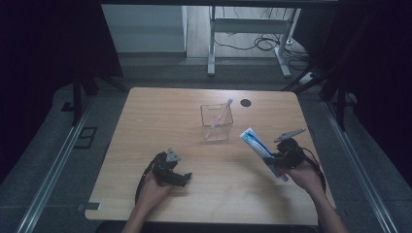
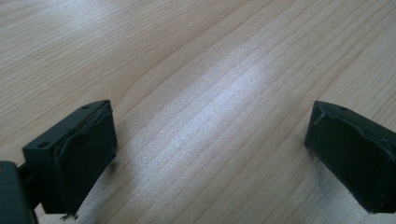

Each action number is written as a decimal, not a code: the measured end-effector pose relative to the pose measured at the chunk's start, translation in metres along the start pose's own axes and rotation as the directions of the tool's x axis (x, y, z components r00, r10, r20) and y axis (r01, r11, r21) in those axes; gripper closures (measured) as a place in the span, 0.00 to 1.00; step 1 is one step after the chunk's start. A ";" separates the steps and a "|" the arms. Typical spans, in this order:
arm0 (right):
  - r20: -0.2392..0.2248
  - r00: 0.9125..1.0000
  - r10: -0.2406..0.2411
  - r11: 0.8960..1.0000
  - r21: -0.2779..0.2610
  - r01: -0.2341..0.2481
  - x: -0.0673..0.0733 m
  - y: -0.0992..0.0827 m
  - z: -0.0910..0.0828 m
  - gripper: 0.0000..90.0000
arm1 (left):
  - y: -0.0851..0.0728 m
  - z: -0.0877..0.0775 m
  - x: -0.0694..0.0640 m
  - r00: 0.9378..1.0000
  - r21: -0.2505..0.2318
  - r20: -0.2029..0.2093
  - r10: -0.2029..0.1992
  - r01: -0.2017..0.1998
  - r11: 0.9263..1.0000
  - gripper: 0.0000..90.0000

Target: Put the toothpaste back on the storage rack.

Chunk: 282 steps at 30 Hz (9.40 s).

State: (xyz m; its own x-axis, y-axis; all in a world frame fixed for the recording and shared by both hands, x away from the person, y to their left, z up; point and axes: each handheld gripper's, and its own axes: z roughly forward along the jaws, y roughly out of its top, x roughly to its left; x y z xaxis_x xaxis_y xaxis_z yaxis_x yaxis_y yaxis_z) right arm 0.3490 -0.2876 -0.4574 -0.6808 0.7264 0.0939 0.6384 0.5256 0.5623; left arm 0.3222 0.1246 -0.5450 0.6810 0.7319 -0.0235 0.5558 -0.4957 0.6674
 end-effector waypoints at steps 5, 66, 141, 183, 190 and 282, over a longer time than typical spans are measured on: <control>0.001 1.000 0.003 1.000 -0.028 -0.003 0.004 0.005 0.003 0.81 | 0.000 0.000 0.000 1.000 0.000 0.000 0.001 -0.001 1.000 0.03; -0.024 1.000 -0.008 0.936 -0.351 -0.001 0.028 0.104 0.008 0.81 | 0.000 0.000 0.000 1.000 0.001 0.000 0.000 0.000 1.000 0.03; -0.023 1.000 0.005 0.880 -0.475 -0.015 0.041 0.193 0.086 0.80 | 0.001 0.000 0.000 1.000 0.004 0.006 0.002 -0.002 1.000 0.03; 0.026 0.999 -0.037 0.901 -0.431 0.044 0.034 0.173 0.130 0.79 | 0.001 0.001 0.001 1.000 0.005 0.007 0.005 -0.005 1.000 0.03; 0.025 0.999 -0.035 0.908 -0.417 0.042 0.034 0.171 0.132 0.78 | 0.001 0.001 0.001 1.000 0.005 0.007 0.005 -0.005 1.000 0.03; 0.001 0.990 -0.142 0.921 -0.365 0.133 0.046 0.130 0.060 0.19 | 0.001 0.001 0.001 1.000 0.003 0.006 0.008 -0.008 1.000 0.03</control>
State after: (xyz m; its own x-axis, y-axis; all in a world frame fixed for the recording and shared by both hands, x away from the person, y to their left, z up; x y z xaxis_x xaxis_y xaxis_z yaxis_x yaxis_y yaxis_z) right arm 0.4225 -0.1595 -0.4294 -0.7642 0.6448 0.0120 0.3668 0.4193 0.8305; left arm 0.3238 0.1241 -0.5449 0.6885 0.7249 -0.0229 0.5515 -0.5028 0.6657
